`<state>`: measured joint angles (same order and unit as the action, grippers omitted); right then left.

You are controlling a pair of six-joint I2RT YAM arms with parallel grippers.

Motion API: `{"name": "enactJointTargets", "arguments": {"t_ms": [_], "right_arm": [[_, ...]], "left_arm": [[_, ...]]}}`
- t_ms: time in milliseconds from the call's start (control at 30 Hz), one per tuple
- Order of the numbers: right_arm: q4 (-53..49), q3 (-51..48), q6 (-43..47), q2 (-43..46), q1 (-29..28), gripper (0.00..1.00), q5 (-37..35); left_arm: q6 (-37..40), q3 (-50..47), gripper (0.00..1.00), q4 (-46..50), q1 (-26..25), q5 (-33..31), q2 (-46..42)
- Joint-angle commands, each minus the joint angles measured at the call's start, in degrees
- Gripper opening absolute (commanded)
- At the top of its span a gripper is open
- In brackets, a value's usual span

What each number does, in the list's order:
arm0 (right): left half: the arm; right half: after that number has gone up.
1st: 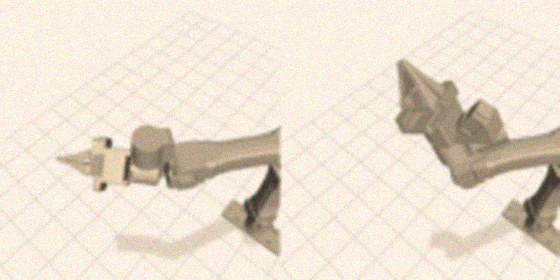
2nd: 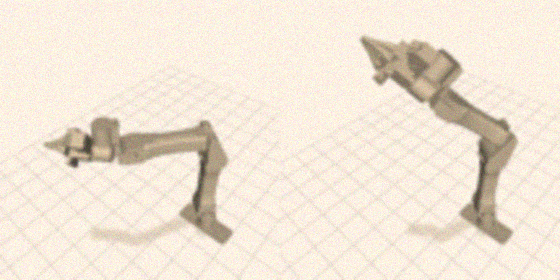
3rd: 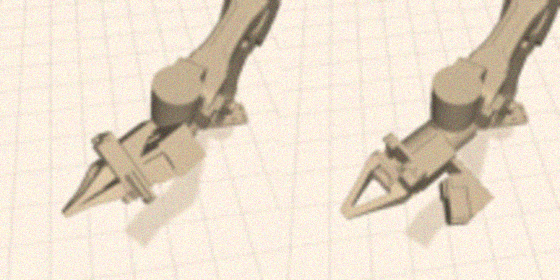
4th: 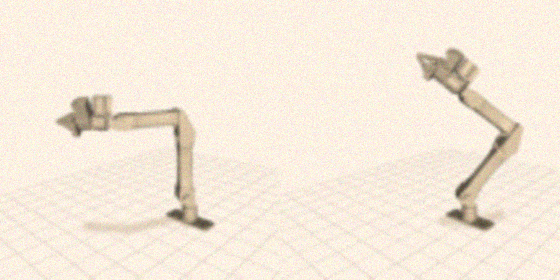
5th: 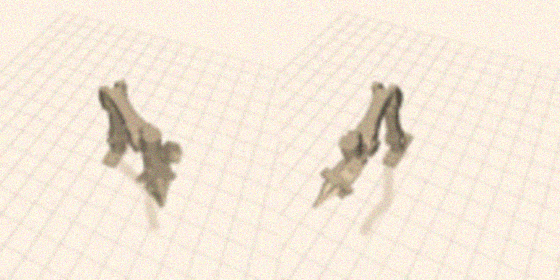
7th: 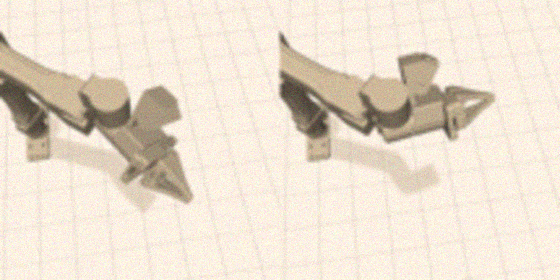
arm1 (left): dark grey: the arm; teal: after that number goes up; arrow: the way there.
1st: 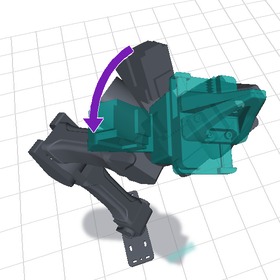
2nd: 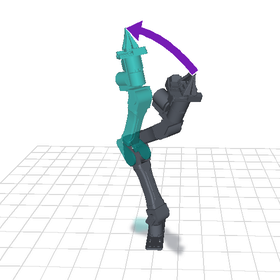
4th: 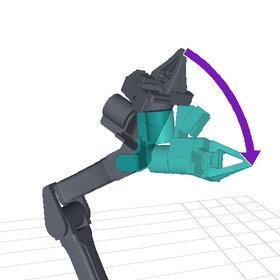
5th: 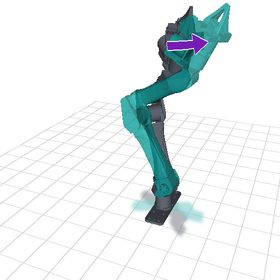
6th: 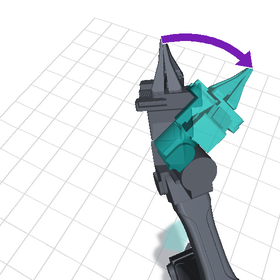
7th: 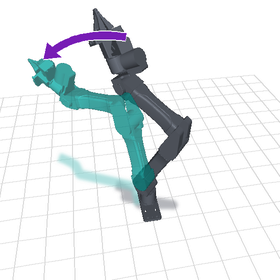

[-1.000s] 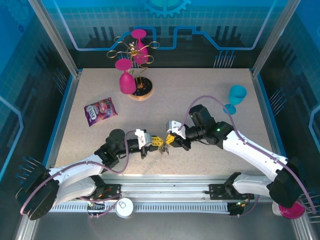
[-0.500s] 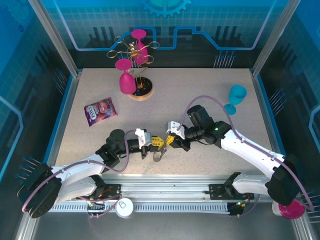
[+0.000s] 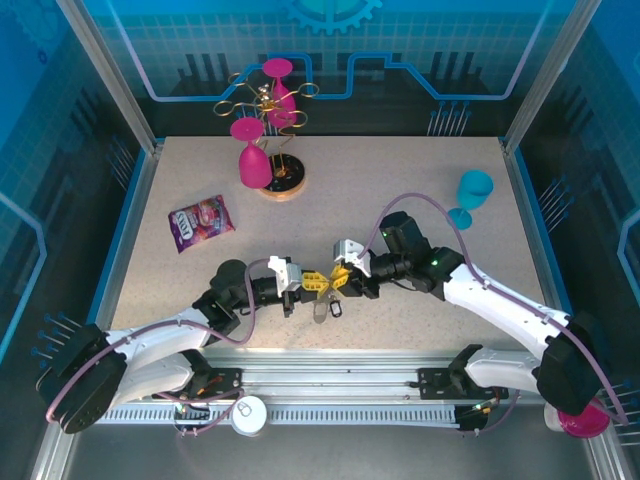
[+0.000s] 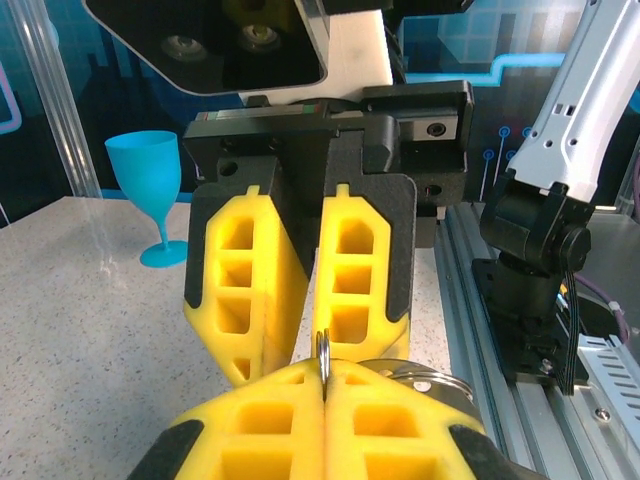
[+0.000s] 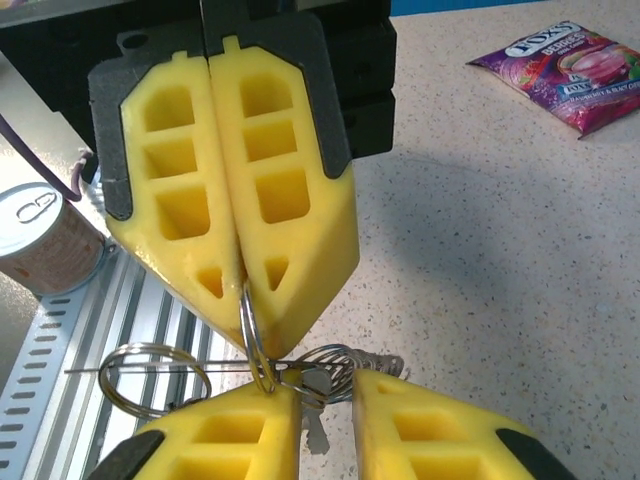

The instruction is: Put the keys on the keyring

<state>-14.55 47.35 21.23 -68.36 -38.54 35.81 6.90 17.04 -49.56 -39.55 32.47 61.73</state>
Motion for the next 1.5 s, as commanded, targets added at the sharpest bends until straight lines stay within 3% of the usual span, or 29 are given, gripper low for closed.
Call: {"name": "enactJointTargets", "arguments": {"t_ms": [0,600,1267,1467], "right_arm": [[4.4,-1.7,-2.5,0.4,0.5,0.23,3.0],[8.3,-6.8,-4.1,7.5,2.8,0.32,2.8],[11.7,-5.0,-4.0,2.8,1.4,0.18,5.8],[14.4,-5.4,-5.9,2.8,1.1,0.26,5.8]], "left_arm": [[-2.0,-0.3,0.0,-6.7,-0.4,2.0,0.4],[-3.0,-0.6,0.0,-9.7,-0.2,2.0,2.0],[-2.9,-0.2,0.0,-10.7,-0.2,1.9,2.9],[-2.8,-0.2,0.0,-11.3,-0.2,1.4,3.2]]}}
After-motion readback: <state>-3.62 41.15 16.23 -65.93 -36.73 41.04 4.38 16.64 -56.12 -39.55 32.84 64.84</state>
